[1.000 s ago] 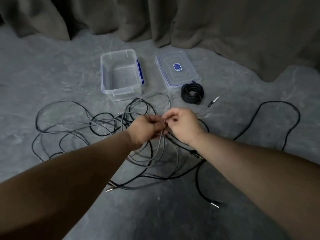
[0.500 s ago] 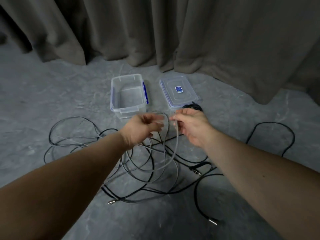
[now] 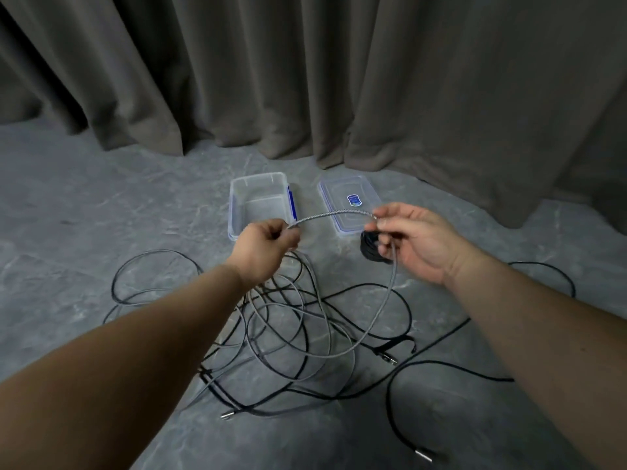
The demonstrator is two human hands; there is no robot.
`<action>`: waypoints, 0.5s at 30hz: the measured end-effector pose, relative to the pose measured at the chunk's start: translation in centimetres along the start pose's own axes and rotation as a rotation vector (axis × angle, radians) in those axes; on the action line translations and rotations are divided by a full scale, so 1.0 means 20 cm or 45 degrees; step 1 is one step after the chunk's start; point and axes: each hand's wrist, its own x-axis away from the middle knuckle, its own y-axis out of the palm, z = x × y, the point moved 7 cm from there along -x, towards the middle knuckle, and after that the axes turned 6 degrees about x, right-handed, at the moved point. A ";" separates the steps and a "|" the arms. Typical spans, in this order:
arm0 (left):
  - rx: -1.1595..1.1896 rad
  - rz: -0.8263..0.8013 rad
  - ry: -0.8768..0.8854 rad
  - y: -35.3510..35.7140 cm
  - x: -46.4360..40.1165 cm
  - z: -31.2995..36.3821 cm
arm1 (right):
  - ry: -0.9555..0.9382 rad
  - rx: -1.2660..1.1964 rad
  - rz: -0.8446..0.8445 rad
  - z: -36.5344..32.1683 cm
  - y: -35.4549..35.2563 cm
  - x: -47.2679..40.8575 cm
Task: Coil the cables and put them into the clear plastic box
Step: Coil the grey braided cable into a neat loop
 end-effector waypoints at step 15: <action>1.384 -0.141 -0.450 -0.08 -0.08 0.38 | -0.404 0.327 0.788 -0.37 -0.01 -0.08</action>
